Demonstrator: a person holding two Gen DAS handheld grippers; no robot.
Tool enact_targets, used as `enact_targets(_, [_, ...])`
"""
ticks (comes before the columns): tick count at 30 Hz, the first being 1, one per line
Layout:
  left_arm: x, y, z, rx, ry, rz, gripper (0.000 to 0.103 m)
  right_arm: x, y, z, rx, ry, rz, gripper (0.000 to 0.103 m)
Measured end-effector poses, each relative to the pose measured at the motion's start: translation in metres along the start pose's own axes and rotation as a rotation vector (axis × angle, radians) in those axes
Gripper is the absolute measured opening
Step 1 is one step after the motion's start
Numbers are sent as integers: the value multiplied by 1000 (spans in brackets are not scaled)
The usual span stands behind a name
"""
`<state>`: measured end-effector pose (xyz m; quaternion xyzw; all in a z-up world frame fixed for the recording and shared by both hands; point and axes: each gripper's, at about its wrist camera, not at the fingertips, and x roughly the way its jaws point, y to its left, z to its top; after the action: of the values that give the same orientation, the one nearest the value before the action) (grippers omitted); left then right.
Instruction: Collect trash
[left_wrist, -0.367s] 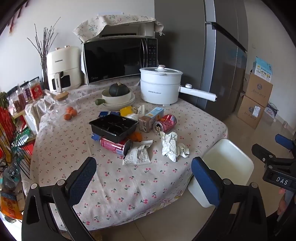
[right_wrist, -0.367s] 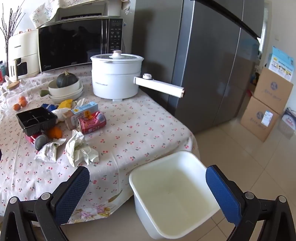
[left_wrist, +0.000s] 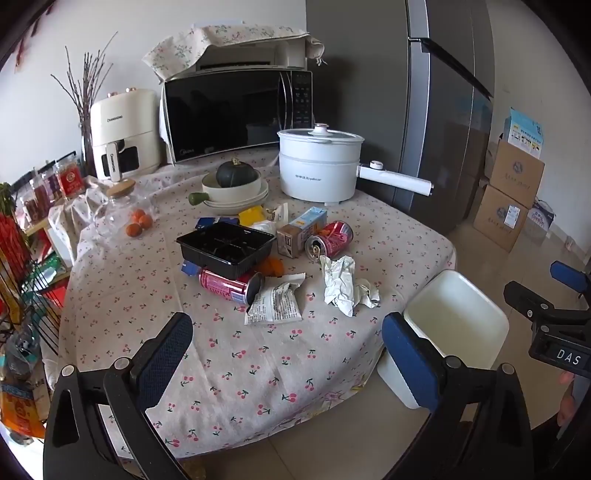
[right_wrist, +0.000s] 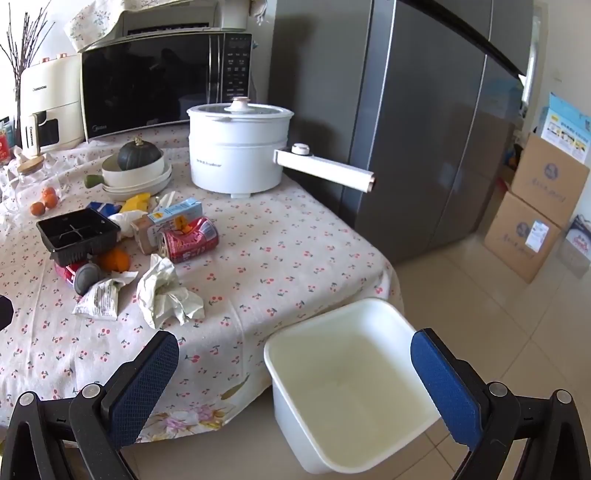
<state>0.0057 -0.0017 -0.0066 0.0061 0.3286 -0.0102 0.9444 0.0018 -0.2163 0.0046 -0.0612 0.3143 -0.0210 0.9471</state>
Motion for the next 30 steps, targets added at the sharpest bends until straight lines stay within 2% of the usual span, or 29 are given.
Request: enact_targets(30, [2, 5, -6, 0, 9, 0, 103, 2, 5, -2, -7, 10, 14, 103])
